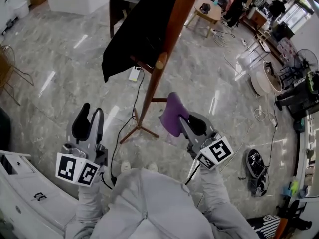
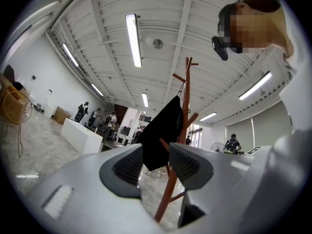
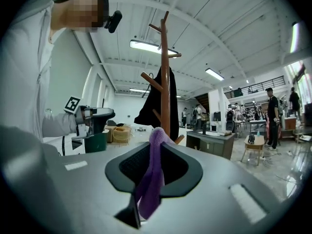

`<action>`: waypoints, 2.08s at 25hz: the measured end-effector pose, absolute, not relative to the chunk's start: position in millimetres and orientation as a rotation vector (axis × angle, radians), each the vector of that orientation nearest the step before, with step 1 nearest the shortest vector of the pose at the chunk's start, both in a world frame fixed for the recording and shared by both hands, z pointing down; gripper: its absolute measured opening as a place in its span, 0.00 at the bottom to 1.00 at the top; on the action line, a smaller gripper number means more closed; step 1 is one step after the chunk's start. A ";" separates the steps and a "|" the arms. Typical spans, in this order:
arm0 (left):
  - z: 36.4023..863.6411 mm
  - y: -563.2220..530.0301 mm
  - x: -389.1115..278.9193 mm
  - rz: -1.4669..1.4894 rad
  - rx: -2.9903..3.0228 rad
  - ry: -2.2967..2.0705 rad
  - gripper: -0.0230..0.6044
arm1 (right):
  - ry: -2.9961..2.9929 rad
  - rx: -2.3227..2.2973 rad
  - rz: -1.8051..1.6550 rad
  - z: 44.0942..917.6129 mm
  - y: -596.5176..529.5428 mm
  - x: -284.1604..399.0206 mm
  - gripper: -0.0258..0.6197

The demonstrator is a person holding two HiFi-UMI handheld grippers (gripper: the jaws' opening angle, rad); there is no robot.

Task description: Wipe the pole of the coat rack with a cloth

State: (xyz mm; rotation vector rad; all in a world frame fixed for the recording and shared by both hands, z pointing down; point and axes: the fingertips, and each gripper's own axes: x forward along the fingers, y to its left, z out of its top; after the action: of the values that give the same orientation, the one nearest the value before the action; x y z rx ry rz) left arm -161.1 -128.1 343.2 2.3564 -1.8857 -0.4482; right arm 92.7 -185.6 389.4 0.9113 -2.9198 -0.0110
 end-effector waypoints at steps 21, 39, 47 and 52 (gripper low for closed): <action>359.7 -132.1 -180.2 -0.446 2.293 -1.900 0.32 | -2.652 0.836 0.291 485.3 -271.2 30.5 0.13; 360.3 -153.0 -153.8 -0.424 2.351 -1.807 0.32 | -2.458 1.147 0.286 482.3 -290.1 116.3 0.13; 358.4 -162.3 -133.8 -0.415 2.389 -1.762 0.32 | -2.467 1.266 0.320 466.2 -285.9 160.0 0.13; 356.6 -166.8 -122.0 -0.411 2.407 -1.742 0.32 | -2.445 1.336 0.313 459.7 -284.0 188.3 0.13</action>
State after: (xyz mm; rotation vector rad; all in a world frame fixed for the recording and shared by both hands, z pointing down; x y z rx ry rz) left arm -122.0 -166.8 356.6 2.4065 -1.7425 -0.4112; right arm 188.3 -284.0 459.7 1.3359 -2.4454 0.3133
